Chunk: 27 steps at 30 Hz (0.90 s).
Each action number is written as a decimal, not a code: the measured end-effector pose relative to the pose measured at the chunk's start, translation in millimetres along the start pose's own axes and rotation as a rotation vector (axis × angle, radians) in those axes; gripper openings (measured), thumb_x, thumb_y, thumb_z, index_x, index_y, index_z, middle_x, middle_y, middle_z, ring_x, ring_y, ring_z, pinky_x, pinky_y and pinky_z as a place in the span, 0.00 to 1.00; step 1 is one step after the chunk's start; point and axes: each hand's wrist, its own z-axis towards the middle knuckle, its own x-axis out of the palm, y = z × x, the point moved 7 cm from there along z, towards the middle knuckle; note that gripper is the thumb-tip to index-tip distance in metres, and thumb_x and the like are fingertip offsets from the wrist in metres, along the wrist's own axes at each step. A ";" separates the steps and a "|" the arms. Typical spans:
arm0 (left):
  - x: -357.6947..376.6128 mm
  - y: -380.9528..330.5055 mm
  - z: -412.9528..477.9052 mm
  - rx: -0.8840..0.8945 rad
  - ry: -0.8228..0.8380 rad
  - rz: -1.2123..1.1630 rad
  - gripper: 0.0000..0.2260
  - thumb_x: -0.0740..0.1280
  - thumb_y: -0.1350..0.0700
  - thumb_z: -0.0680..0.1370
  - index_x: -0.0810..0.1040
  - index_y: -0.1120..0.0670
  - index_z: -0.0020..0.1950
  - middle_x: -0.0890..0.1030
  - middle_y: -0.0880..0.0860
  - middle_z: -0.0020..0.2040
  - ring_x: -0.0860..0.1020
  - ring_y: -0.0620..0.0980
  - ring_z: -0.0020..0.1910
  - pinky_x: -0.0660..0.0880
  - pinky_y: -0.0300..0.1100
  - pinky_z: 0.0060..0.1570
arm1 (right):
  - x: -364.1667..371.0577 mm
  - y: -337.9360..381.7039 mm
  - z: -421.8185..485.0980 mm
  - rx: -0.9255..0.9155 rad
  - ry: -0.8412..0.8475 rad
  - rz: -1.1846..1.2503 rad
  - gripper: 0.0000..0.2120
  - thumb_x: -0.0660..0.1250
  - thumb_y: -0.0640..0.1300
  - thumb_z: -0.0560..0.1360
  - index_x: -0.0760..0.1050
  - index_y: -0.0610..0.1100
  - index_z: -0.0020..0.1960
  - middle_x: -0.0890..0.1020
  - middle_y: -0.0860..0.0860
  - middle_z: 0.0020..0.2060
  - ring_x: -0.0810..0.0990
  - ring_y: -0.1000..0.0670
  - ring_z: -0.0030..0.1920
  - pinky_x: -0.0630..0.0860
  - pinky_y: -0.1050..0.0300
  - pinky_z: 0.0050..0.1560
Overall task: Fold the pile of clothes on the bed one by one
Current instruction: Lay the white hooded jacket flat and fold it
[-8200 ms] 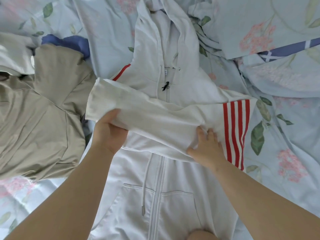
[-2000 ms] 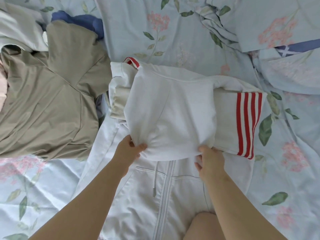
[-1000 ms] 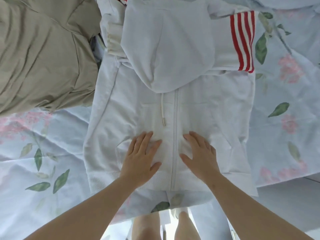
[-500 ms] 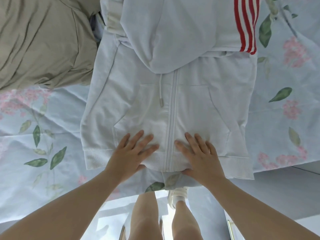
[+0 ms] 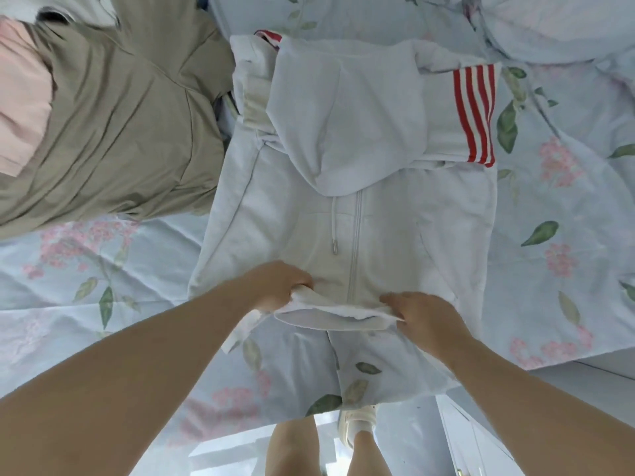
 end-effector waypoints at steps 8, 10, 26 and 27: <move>-76.8 8.2 7.0 -0.109 -0.582 0.084 0.21 0.60 0.50 0.80 0.62 0.47 0.73 0.67 0.50 0.71 0.70 0.53 0.65 0.67 0.47 0.60 | -57.7 -6.1 30.4 0.215 -0.386 0.034 0.23 0.64 0.47 0.76 0.67 0.46 0.70 0.73 0.46 0.66 0.73 0.42 0.62 0.65 0.43 0.62; -47.8 -2.5 11.9 -0.007 -0.347 0.045 0.31 0.61 0.39 0.76 0.54 0.45 0.76 0.54 0.49 0.77 0.58 0.51 0.74 0.58 0.51 0.69 | -37.6 -1.3 36.0 0.224 -0.200 0.118 0.30 0.58 0.57 0.78 0.53 0.51 0.76 0.59 0.51 0.75 0.62 0.46 0.71 0.57 0.45 0.69; 9.2 5.2 -12.2 0.342 -0.282 0.542 0.39 0.77 0.41 0.60 0.66 0.44 0.68 0.76 0.49 0.64 0.77 0.53 0.56 0.74 0.46 0.49 | 33.1 5.4 -4.0 0.048 0.189 -0.024 0.50 0.66 0.60 0.71 0.33 0.50 0.76 0.40 0.51 0.77 0.42 0.44 0.77 0.50 0.39 0.73; 7.0 3.3 -10.9 0.334 -0.300 0.485 0.33 0.77 0.45 0.63 0.72 0.44 0.65 0.77 0.48 0.60 0.78 0.53 0.53 0.73 0.45 0.46 | 31.5 6.1 -4.3 0.064 0.139 -0.073 0.51 0.70 0.56 0.70 0.35 0.48 0.76 0.46 0.47 0.77 0.48 0.41 0.77 0.55 0.36 0.71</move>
